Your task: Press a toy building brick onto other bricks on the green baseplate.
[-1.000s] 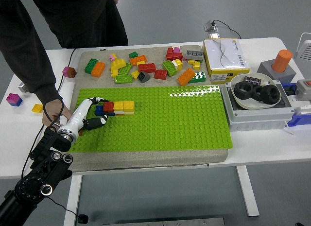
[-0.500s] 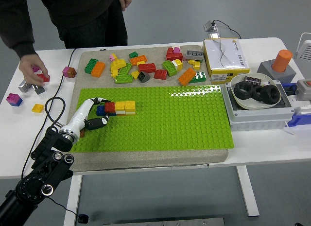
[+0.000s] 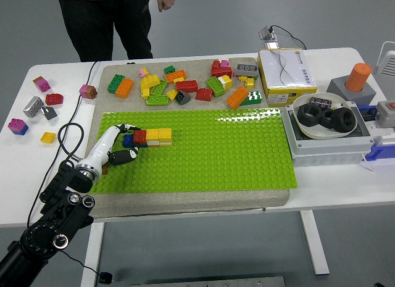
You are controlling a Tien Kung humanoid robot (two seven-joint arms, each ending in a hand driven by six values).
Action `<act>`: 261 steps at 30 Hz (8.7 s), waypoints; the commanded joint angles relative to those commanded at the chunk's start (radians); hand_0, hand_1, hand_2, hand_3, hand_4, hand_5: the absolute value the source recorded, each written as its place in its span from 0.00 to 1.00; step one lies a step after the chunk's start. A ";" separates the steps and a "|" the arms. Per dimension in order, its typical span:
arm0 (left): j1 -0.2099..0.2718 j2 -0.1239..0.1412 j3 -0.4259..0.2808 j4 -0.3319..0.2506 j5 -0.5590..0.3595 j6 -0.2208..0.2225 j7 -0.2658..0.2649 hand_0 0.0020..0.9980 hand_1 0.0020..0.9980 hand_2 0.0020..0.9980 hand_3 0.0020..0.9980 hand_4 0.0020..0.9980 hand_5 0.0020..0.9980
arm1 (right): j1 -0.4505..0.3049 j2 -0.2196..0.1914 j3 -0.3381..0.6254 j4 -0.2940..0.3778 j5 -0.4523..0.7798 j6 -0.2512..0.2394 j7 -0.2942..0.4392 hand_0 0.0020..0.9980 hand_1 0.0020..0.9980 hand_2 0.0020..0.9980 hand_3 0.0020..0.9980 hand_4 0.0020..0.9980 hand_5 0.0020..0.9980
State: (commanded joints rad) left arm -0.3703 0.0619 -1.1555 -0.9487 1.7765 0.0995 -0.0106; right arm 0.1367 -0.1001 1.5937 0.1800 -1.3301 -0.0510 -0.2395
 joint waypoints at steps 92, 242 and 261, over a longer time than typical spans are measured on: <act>0.279 0.080 -0.056 -0.508 0.419 0.149 0.138 1.00 1.00 1.00 0.70 1.00 1.00 | -0.017 0.001 -0.009 0.000 -0.004 0.008 0.004 0.58 0.58 0.64 0.65 0.64 0.77; 0.020 0.026 0.224 -0.014 0.246 0.364 0.077 1.00 0.97 0.99 0.65 1.00 1.00 | -0.040 0.042 0.000 0.000 -0.030 0.052 -0.018 0.60 0.59 0.67 0.66 0.66 0.83; 0.025 0.026 0.212 0.003 0.259 0.361 0.086 1.00 0.97 0.99 0.65 1.00 1.00 | -0.040 0.039 0.002 0.000 -0.034 0.052 -0.019 0.59 0.59 0.67 0.66 0.66 0.83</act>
State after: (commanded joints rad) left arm -0.3449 0.0883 -0.9437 -0.9453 2.0354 0.4601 0.0749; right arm 0.0970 -0.0615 1.5956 0.1800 -1.3640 0.0011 -0.2587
